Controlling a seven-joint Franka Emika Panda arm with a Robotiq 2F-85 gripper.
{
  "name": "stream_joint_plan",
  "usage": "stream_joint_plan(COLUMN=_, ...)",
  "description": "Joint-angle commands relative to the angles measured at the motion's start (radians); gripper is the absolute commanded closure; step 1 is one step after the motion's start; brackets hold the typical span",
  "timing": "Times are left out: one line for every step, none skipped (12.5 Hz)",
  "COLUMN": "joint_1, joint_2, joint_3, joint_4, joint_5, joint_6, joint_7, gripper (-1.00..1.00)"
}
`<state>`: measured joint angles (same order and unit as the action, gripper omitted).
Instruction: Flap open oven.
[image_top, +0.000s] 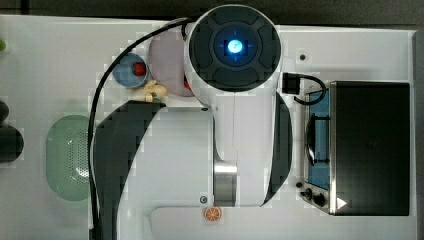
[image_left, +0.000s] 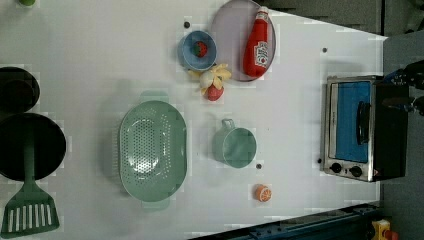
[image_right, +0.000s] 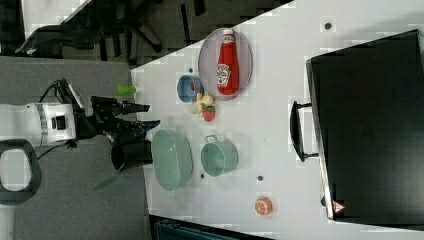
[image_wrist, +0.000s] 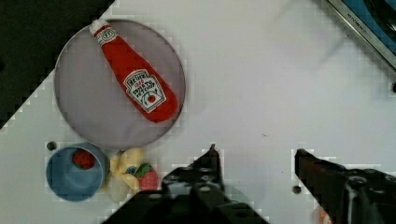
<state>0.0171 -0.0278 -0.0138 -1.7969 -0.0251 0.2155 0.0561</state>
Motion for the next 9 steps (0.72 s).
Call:
stream_joint_plan(joint_1=-0.027, joint_2=-0.290, joint_3=-0.053, joint_4=-0.203, joint_5=-0.007, joint_6=-0.078, joint_7=-0.029, gripper=-0.59)
stream_joint_plan(joint_1=-0.027, joint_2=-0.290, joint_3=-0.053, joint_4=-0.203, joint_5=-0.007, joint_6=-0.077, joint_7=-0.029, gripper=-0.81)
stream_joint_plan(joint_1=-0.027, joint_2=-0.290, joint_3=-0.053, joint_4=-0.203, joint_5=-0.007, joint_6=-0.077, joint_7=-0.029, gripper=-0.99)
stream_joint_plan(joint_1=-0.027, joint_2=-0.290, joint_3=-0.053, joint_4=-0.203, joint_5=-0.007, joint_6=-0.077, joint_7=-0.029, gripper=-1.00)
stream_joint_plan(joint_1=-0.027, joint_2=-0.290, joint_3=-0.053, joint_4=-0.203, joint_5=-0.007, joint_6=-0.077, joint_7=-0.029, gripper=-1.00)
stream_joint_plan(joint_1=-0.027, joint_2=-0.290, joint_3=-0.053, joint_4=-0.202, joint_5=-0.007, joint_6=-0.077, joint_7=-0.029, gripper=-1.00)
stream_joint_plan(joint_1=-0.027, joint_2=-0.290, joint_3=-0.053, joint_4=-0.202, joint_5=-0.007, joint_6=-0.077, joint_7=-0.029, gripper=-1.00)
stream_joint_plan(joint_1=-0.028, joint_2=-0.290, joint_3=-0.054, joint_4=-0.203, joint_5=-0.007, joint_6=-0.077, joint_7=-0.029, gripper=-0.90)
stream_joint_plan(joint_1=-0.028, joint_2=-0.290, joint_3=-0.056, joint_4=-0.203, joint_5=-0.007, joint_6=-0.077, joint_7=-0.029, gripper=-0.65)
